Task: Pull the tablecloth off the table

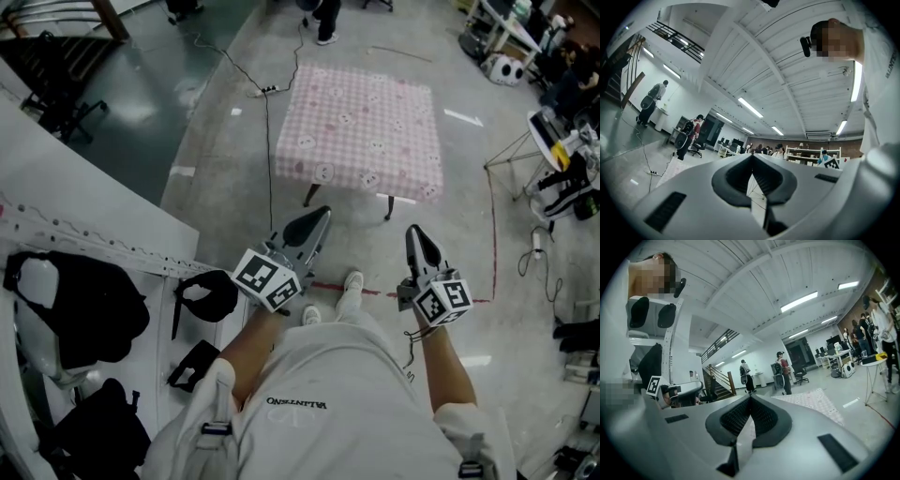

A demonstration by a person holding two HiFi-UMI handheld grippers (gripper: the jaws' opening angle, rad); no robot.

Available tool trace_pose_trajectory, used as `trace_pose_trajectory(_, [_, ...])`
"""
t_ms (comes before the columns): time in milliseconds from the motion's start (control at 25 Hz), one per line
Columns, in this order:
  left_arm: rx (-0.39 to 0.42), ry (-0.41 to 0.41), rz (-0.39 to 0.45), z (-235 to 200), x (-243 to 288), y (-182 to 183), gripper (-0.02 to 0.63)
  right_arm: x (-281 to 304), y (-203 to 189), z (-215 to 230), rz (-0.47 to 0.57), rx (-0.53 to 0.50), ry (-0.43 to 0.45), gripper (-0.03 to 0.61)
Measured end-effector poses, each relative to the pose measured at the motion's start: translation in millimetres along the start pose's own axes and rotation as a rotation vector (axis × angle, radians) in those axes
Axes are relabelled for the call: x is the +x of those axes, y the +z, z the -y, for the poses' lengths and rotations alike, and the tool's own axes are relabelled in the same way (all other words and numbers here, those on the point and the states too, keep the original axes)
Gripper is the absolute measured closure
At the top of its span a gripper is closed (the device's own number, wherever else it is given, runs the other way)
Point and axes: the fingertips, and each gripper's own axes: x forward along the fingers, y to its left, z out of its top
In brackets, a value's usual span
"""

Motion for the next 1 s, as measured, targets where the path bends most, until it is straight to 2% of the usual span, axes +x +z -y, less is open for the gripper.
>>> trace_pose_trajectory(360, [-0.011,0.013,-0.029,-15.2,36.2,-20.2,0.610,19.8,-11.4,35.2,-0.026,0.039,0.023,0.569])
trace_pose_trajectory(520, [-0.089,-0.015,-0.017,-23.1,64.5,-28.9,0.609,32.0,-13.8,58.9,-0.038,0.100,0.053,0.568])
trace_pose_trajectory(600, [-0.112,-0.027,-0.026,-27.7,79.4,-34.0,0.563,40.0,-10.9,70.7,-0.036,0.117,0.066,0.566])
trace_pose_trajectory(720, [-0.095,-0.018,-0.060,-36.9,98.5,-46.8,0.521,54.5,-12.7,86.0,-0.049,0.126,0.094,0.500])
trace_pose_trajectory(840, [-0.091,-0.003,-0.091,-48.0,117.8,-62.8,0.494,69.4,-20.4,105.1,-0.075,0.147,0.112,0.484])
trace_pose_trajectory(1000, [-0.179,0.021,-0.124,-65.9,142.2,-88.3,0.472,86.6,-36.7,136.0,-0.119,0.250,0.129,0.445])
